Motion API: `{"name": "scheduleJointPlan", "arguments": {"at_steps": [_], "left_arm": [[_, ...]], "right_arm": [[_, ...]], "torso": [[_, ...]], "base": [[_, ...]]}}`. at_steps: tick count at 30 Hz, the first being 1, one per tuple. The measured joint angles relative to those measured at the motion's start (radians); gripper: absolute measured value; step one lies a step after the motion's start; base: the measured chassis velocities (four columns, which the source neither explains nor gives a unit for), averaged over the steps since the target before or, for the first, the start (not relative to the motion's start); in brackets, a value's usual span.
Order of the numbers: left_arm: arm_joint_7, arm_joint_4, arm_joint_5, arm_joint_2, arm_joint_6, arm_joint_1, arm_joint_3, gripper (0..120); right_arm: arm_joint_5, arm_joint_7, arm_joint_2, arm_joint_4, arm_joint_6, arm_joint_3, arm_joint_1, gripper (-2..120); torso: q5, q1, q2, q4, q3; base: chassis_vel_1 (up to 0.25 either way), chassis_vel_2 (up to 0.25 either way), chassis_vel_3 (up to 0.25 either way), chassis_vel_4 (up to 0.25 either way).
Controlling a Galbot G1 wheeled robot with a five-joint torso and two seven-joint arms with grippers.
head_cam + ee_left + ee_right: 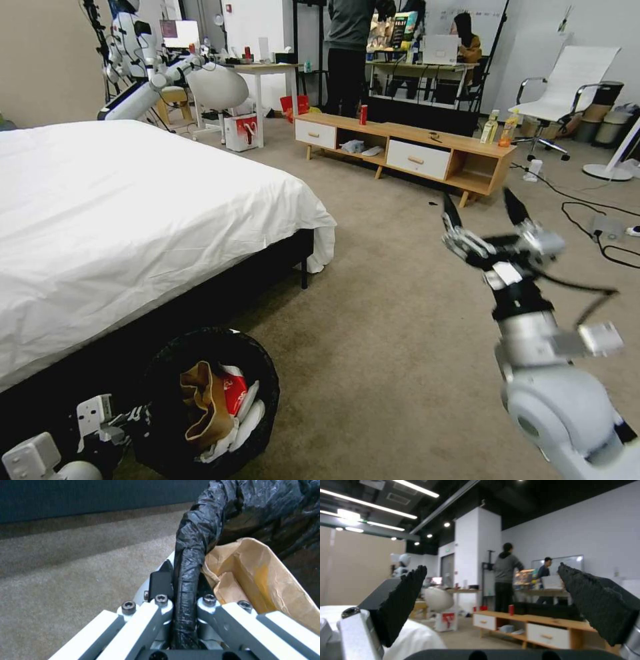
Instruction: Pick up the trash bin and place the garbage on the floor into it.
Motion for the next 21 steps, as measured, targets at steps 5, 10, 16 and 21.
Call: {"name": "scheduleJointPlan", "arguments": {"at_steps": [5,10,16,21], "left_arm": [[0.036,-0.01,0.071,-0.024,-0.005,0.017,0.016,3],[0.059,-0.016,0.128,-0.045,-0.019,0.02,0.018,3],[0.085,-0.022,0.179,-0.059,-0.03,0.032,0.02,3],[0.092,-0.029,0.191,-0.064,-0.032,0.037,0.017,3]], "right_arm": [[-0.069,-0.017,0.05,0.034,0.01,0.095,-0.106,99],[-0.196,-0.002,0.088,0.062,0.001,0.146,-0.182,96],[-0.302,0.02,0.153,0.086,-0.001,0.168,-0.255,94],[-0.322,0.022,0.183,0.089,0.003,0.178,-0.27,96]], "torso": [[-0.0004,0.0,0.0,0.0005,0.0],[-0.0003,0.0,0.0,0.0002,0.0],[-0.0003,0.0,0.0,0.0001,0.0],[-0.0003,0.0,0.0,0.0004,0.0]], "base": [[0.0,0.0,0.0,0.0],[0.0,0.0,0.0,0.0],[0.0,0.0,0.0,0.0],[-0.032,-0.028,-0.032,-0.038]]}}
